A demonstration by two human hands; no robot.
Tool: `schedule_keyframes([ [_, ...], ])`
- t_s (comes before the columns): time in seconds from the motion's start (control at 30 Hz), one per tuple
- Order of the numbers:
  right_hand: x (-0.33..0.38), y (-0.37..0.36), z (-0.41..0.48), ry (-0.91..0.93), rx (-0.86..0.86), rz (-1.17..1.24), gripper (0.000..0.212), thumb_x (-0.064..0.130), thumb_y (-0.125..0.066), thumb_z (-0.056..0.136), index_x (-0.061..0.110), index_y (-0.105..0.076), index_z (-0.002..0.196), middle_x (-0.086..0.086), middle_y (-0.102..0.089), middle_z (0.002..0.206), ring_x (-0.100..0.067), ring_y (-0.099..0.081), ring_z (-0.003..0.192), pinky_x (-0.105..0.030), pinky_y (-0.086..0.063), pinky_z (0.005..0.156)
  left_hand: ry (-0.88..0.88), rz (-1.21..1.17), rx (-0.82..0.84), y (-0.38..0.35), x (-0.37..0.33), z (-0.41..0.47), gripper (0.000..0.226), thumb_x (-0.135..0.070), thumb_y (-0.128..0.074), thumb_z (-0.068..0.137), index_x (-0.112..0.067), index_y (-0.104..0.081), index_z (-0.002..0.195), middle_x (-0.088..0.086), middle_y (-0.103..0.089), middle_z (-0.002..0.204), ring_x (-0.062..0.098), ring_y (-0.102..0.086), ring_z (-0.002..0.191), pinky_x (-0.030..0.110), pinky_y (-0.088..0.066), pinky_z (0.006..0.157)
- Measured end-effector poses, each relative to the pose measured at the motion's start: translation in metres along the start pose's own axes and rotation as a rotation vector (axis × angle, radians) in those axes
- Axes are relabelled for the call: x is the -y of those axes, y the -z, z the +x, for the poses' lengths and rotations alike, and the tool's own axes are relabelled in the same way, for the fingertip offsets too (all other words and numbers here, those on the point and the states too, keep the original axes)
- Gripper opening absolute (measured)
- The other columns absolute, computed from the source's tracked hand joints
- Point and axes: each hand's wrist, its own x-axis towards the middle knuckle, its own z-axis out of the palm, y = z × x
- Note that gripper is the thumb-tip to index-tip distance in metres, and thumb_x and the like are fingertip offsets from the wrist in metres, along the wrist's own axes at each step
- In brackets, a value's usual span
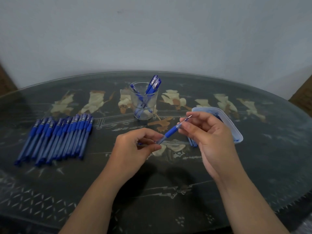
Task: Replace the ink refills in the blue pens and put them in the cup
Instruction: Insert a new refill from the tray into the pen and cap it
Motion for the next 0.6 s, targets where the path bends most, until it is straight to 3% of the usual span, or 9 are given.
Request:
schedule_keyframes([
  [0.23, 0.0077, 0.0045, 0.0024, -0.012, -0.057, 0.198, 0.034, 0.008, -0.066, 0.074, 0.005, -0.064, 0.108, -0.009, -0.071, 0.088, -0.028, -0.072, 0.091, -0.037, -0.059, 0.081, -0.051, 0.043, -0.004, 0.0008, 0.0005, -0.0012, 0.030, -0.001, -0.080, 0.073, -0.022, -0.075, 0.094, -0.013, -0.072, 0.087, 0.001, -0.067, 0.080, 0.009, -0.050, 0.071],
  [0.4, 0.0040, -0.0001, 0.0024, -0.013, -0.036, 0.158, 0.023, 0.011, -0.067, 0.071, 0.007, -0.070, 0.093, -0.005, -0.075, 0.085, -0.021, -0.073, 0.086, -0.037, -0.057, 0.090, -0.069, 0.029, -0.032, 0.0006, 0.0008, -0.0009, 0.030, -0.002, -0.081, 0.072, -0.022, -0.074, 0.093, -0.015, -0.071, 0.087, 0.000, -0.067, 0.081, 0.009, -0.049, 0.071],
  [0.6, 0.0059, -0.0019, 0.0016, 0.022, -0.016, 0.108, 0.024, 0.016, -0.072, 0.069, 0.010, -0.069, 0.092, -0.007, -0.074, 0.086, -0.026, -0.071, 0.087, -0.042, -0.055, 0.090, -0.072, 0.019, -0.028, 0.0015, 0.0017, -0.0005, 0.030, -0.001, -0.080, 0.072, -0.021, -0.074, 0.094, -0.014, -0.071, 0.088, 0.001, -0.067, 0.081, 0.010, -0.051, 0.071],
])
